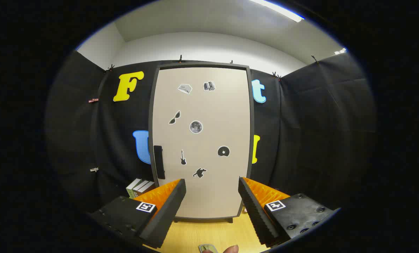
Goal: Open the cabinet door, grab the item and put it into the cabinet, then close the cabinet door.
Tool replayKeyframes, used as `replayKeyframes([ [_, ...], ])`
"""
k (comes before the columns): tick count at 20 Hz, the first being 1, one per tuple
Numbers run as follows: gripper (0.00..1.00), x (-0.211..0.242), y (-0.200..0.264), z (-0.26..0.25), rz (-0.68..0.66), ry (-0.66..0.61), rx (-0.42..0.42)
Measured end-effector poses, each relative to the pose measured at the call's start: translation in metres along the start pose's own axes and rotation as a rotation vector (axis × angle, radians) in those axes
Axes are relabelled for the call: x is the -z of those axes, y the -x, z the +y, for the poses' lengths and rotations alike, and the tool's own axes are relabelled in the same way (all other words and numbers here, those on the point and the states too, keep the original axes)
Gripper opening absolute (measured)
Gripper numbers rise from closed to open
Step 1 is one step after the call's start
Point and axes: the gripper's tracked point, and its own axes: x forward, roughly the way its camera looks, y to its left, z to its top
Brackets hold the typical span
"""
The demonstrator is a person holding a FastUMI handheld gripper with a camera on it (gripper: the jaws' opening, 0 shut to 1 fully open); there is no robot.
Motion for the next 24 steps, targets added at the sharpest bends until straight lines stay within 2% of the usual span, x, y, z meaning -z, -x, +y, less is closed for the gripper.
replayKeyframes([
  [19, 0.97, 0.000, 0.002, 0.010, -0.008, -0.007, 0.005],
  [24, 0.98, -0.003, -0.019, 0.042, -0.027, -0.045, -0.044],
])
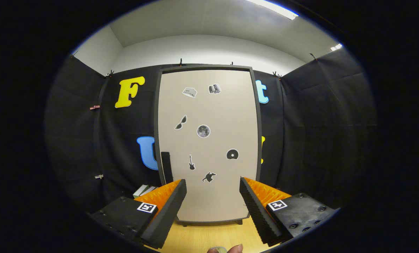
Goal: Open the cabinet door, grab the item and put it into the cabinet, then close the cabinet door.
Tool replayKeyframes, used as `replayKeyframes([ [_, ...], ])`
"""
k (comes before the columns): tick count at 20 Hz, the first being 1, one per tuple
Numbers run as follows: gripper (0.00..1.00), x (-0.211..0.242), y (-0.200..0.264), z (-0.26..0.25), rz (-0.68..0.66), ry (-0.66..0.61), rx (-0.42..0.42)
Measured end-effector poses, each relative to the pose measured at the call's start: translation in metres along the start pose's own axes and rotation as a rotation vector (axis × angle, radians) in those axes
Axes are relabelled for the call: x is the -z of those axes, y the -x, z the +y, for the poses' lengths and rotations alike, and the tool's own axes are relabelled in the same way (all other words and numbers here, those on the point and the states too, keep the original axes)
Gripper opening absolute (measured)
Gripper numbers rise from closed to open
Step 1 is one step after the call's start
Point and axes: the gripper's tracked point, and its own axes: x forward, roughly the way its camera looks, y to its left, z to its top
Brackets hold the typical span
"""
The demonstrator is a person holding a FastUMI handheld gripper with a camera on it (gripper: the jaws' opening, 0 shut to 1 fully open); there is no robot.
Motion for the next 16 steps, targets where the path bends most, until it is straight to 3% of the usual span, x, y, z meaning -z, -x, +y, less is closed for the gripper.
replayKeyframes([
  [7, 0.98, 0.021, -0.060, 0.066, 0.003, -0.016, -0.065],
  [16, 0.99, 0.063, -0.143, 0.109, 0.045, 0.021, -0.040],
])
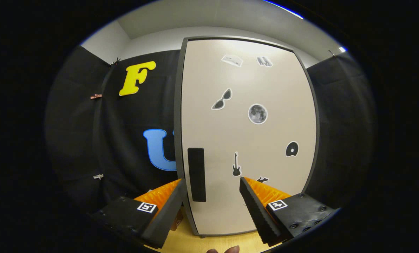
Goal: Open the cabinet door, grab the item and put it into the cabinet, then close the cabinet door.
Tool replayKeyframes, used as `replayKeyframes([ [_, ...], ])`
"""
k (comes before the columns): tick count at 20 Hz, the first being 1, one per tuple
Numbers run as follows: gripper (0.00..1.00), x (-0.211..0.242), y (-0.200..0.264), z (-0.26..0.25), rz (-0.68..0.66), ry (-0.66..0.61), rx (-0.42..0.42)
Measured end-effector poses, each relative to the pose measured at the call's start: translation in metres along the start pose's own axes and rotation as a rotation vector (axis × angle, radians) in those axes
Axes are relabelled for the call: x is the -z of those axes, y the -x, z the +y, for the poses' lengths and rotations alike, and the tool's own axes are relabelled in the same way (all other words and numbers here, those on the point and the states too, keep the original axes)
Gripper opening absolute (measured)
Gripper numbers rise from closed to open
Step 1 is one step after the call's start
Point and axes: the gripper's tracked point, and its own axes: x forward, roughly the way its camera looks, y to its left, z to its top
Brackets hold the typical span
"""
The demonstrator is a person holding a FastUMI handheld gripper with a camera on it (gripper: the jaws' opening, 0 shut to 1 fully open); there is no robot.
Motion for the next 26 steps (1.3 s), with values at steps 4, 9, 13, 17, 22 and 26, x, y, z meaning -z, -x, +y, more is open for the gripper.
replayKeyframes([
  [4, 0.99, 0.015, -0.029, 0.013, 0.025, 0.004, -0.005],
  [9, 0.73, 0.021, -0.060, 0.021, 0.024, 0.027, 0.018],
  [13, 0.39, 0.021, -0.068, 0.021, 0.020, 0.000, 0.053],
  [17, 0.26, 0.022, -0.070, 0.021, 0.045, 0.034, 0.056],
  [22, 0.15, 0.024, -0.060, 0.021, 0.086, 0.024, -0.025],
  [26, 0.15, 0.023, -0.038, 0.019, 0.089, -0.007, -0.058],
])
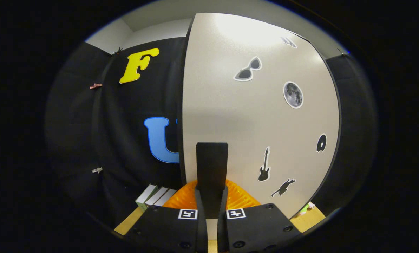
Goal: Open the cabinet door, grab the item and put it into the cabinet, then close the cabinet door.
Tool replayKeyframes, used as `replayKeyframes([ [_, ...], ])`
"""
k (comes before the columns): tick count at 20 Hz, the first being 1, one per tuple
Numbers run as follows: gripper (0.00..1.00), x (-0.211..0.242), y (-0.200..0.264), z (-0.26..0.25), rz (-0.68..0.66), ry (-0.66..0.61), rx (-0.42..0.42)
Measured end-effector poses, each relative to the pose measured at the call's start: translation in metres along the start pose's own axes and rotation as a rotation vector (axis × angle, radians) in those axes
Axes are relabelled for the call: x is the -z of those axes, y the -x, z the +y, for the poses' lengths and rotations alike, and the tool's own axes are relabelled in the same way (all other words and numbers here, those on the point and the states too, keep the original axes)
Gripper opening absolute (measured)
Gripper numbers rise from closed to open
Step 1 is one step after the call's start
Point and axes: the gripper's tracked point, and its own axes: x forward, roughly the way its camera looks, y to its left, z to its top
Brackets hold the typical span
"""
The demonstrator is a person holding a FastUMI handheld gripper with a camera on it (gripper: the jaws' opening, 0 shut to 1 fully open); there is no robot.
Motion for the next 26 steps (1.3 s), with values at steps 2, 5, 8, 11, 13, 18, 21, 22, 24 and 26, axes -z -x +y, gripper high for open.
replayKeyframes([
  [2, 0.15, -0.001, 0.008, -0.004, 0.010, -0.008, -0.027],
  [5, 0.15, -0.001, 0.017, -0.008, 0.025, -0.017, -0.066],
  [8, 0.15, -0.001, 0.029, -0.013, 0.024, -0.015, -0.089],
  [11, 0.14, -0.001, 0.041, -0.019, 0.031, -0.030, -0.112],
  [13, 0.14, -0.001, 0.045, -0.024, 0.031, -0.031, -0.120],
  [18, 0.14, -0.001, 0.065, -0.037, 0.019, -0.043, -0.124],
  [21, 0.14, -0.001, 0.077, -0.050, 0.009, -0.049, -0.113],
  [22, 0.14, -0.001, 0.081, -0.055, 0.008, -0.053, -0.109],
  [24, 0.14, 0.000, 0.087, -0.064, 0.011, -0.057, -0.100],
  [26, 0.14, 0.000, 0.094, -0.073, 0.010, -0.047, -0.081],
])
